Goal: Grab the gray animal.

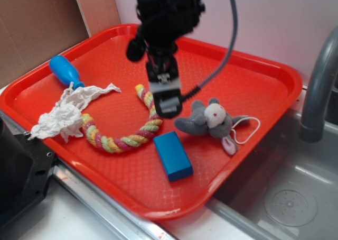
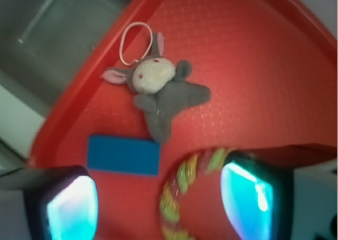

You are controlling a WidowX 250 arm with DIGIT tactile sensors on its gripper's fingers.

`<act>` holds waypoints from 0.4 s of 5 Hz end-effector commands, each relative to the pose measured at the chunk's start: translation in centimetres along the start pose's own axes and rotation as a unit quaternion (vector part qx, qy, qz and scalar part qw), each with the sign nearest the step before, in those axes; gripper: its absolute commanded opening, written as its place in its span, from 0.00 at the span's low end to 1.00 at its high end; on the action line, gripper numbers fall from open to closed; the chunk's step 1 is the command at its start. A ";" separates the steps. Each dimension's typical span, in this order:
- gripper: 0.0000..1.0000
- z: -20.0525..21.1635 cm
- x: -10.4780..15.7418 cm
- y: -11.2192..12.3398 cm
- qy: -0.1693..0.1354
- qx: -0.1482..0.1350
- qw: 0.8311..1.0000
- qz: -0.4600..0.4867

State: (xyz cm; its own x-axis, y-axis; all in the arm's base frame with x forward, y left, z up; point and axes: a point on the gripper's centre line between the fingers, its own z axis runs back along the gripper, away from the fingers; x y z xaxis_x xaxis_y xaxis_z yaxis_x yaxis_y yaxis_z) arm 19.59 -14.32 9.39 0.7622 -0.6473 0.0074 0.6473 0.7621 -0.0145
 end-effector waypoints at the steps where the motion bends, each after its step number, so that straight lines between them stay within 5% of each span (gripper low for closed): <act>1: 1.00 -3.2 2.1 1.9 -0.008 -0.004 0.998 -0.063; 2: 1.00 -5.5 3.6 1.4 -0.054 -0.029 0.990 -0.123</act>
State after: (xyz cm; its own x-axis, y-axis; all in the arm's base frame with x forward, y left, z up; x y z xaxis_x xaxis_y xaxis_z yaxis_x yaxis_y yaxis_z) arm 23.80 -15.23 3.24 0.6017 -0.7946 0.0815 0.7987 0.5970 -0.0751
